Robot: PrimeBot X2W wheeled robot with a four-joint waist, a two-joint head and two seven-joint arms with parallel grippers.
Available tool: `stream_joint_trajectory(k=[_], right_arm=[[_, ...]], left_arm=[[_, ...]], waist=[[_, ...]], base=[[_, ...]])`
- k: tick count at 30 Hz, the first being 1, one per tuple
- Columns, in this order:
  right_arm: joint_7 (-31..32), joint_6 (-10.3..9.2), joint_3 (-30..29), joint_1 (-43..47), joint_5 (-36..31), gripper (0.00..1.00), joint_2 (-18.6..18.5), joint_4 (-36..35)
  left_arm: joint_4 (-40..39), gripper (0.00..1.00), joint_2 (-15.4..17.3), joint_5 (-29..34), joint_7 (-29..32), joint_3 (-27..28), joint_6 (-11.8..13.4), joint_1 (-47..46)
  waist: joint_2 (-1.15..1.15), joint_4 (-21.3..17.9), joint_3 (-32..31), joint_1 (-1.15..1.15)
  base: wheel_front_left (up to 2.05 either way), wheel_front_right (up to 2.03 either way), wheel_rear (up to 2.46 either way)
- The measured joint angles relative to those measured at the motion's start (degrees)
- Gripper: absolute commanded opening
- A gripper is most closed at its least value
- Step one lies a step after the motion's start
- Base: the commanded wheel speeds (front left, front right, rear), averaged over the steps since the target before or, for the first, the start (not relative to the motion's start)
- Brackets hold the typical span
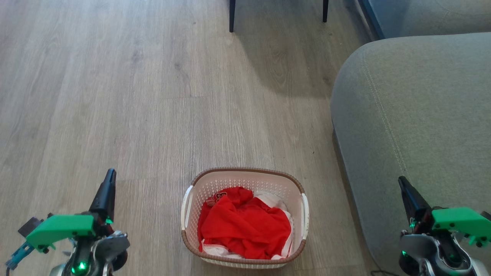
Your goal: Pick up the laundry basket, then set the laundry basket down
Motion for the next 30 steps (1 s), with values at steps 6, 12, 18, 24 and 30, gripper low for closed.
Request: stream_joint_trajectory(k=[6,12,18,24,30], right_arm=[[0.0,0.0,-0.1,0.0,0.0,0.0,0.0,0.0],[0.2,0.0,-0.2,0.0,-0.1,0.0,0.0,0.0],[0.2,0.0,-0.4,0.0,-0.1,0.0,0.0,0.0],[0.2,0.0,-0.5,0.0,-0.1,0.0,0.0,0.0],[0.2,0.0,-0.6,0.0,-0.1,0.0,0.0,0.0]], left_arm=[[0.0,0.0,0.0,0.0,0.0,0.0,0.0,0.0],[0.0,0.0,0.0,0.0,0.0,0.0,0.0,0.0],[0.0,0.0,0.0,0.0,0.0,0.0,0.0,0.0],[0.0,0.0,0.0,0.0,0.0,0.0,0.0,0.0],[0.0,0.0,0.0,0.0,0.0,0.0,0.0,0.0]], waist=[[0.0,0.0,0.0,0.0],[0.0,0.0,0.0,0.0],[0.0,0.0,0.0,0.0],[0.0,0.0,0.0,0.0],[0.0,0.0,0.0,0.0]], base=[[0.0,0.0,0.0],[0.0,0.0,0.0],[0.0,0.0,0.0],[0.0,0.0,0.0],[0.0,0.0,0.0]])
